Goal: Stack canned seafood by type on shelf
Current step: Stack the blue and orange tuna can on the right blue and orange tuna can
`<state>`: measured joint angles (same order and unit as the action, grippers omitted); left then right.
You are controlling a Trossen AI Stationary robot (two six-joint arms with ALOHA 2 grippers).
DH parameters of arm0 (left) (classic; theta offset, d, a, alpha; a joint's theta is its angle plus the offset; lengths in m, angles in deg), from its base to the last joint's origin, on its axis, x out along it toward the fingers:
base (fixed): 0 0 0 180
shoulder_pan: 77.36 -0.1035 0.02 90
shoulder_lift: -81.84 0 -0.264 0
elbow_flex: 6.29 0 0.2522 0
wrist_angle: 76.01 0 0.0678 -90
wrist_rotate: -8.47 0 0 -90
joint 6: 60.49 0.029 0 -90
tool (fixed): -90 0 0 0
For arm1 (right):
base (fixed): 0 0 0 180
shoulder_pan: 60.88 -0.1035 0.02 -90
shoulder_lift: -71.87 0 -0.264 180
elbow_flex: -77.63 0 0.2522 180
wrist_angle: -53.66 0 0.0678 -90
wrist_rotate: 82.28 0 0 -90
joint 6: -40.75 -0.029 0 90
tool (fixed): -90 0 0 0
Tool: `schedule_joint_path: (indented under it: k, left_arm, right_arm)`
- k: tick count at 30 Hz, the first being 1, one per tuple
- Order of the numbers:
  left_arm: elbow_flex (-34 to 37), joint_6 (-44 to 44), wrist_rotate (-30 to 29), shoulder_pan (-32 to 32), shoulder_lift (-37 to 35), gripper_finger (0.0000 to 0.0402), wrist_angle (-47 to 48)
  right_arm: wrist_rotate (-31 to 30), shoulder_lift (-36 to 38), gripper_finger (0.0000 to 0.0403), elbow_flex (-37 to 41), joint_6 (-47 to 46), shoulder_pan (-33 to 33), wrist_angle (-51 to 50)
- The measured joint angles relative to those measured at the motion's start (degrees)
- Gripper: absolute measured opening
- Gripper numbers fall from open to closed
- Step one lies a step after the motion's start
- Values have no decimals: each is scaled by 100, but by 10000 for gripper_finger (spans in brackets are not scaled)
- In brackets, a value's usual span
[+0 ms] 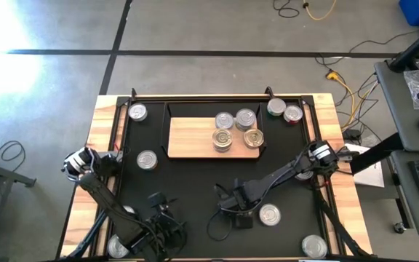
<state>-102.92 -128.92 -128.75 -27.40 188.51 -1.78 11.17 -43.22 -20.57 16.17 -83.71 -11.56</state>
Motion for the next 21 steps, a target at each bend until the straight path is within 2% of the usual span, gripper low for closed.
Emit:
schedule_joint_path:
  k: [6, 9, 17, 21]
  left_arm:
    - [-81, -161, -11, 108, 0, 398, 120]
    - [-284, -164, -110, 167, 0, 398, 377]
    - [-869, -177, -752, 220, 0, 398, 636]
    - [-931, -441, -1100, 250, -30, 398, 606]
  right_arm:
    - [9, 101, 360, -424, -247, 19, 93]
    - [6, 412, 360, -681, -467, 79, 231]
    - [-325, 1425, 360, -722, -850, 339, 1794]
    - [-385, 1830, 360, -658, -854, 501, 2698]
